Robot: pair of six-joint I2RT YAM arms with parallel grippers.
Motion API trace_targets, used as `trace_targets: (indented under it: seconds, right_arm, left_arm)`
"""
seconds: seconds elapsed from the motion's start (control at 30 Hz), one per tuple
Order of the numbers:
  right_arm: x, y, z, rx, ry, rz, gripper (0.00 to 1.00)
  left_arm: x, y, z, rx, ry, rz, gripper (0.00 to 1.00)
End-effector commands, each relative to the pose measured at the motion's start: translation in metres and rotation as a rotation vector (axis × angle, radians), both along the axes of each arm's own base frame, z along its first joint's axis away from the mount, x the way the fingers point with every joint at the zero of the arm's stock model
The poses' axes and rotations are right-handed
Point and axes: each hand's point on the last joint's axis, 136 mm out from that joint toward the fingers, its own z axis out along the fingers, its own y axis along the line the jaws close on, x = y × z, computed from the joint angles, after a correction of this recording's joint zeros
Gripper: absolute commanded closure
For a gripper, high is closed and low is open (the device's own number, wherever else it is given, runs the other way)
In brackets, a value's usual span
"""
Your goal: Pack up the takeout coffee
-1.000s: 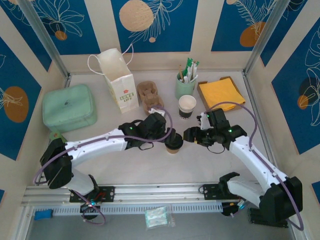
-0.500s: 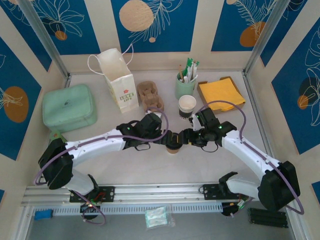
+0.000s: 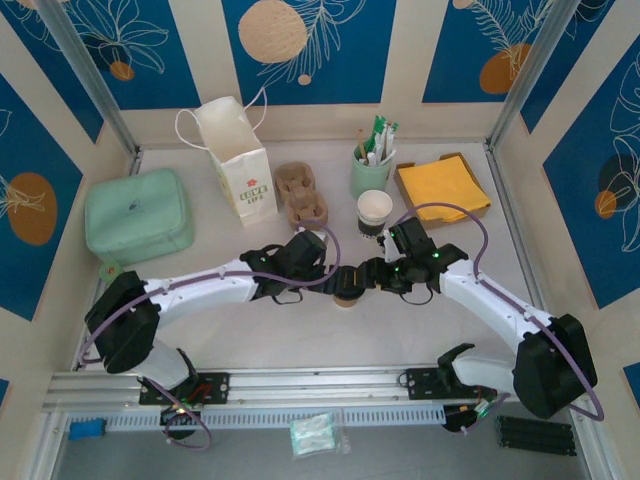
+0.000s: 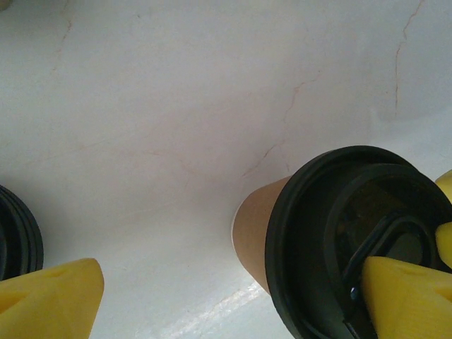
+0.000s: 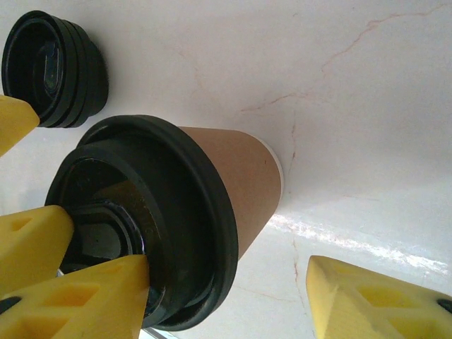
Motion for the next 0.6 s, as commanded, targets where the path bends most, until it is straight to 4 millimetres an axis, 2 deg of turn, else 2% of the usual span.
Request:
trace_targets:
  seconds: [0.0, 0.2, 0.33, 0.4, 0.5, 0.57]
  right_arm:
    - [-0.011, -0.01, -0.02, -0.051, 0.056, -0.022, 0.4]
    - [-0.014, -0.013, -0.028, -0.065, 0.074, -0.043, 0.4]
    - [-0.025, -0.019, -0.048, -0.087, 0.122, -0.067, 0.4]
    - [-0.029, -0.021, -0.052, -0.088, 0.136, -0.075, 0.41]
    - [-0.026, -0.019, -0.044, -0.075, 0.117, -0.077, 0.4]
    - [-0.021, -0.016, -0.033, -0.061, 0.094, -0.07, 0.4]
  left_arm:
    - [-0.004, 0.005, -0.015, 0.02, 0.036, 0.001, 0.07]
    - [-0.007, 0.006, -0.027, 0.028, 0.059, 0.001, 0.07]
    - [-0.012, 0.01, -0.041, 0.026, 0.087, 0.015, 0.07]
    - [-0.014, 0.011, -0.045, 0.019, 0.096, 0.02, 0.07]
    - [-0.016, 0.012, -0.046, 0.015, 0.101, 0.022, 0.07]
    - [-0.014, 0.009, -0.038, 0.001, 0.087, 0.016, 0.07]
